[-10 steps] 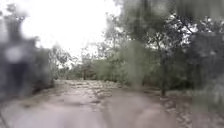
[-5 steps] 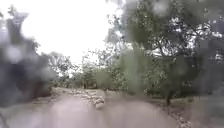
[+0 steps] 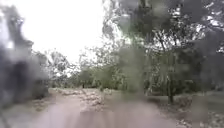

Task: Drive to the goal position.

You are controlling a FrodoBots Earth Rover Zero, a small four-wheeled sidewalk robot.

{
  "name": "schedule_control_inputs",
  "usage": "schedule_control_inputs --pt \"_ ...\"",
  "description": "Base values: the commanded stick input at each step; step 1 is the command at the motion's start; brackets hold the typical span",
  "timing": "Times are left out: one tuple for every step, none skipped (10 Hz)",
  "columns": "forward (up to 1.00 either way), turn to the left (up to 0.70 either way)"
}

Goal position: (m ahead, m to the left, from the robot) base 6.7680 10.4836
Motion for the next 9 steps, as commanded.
schedule_control_inputs --pt "0.70 0.00" --pt "0.70 0.00" --pt "0.70 0.00" --pt "0.70 0.00" --pt "0.70 0.00" --pt "0.70 0.00" --pt "0.70 0.00" --pt "0.70 0.03" --pt "0.70 0.11"
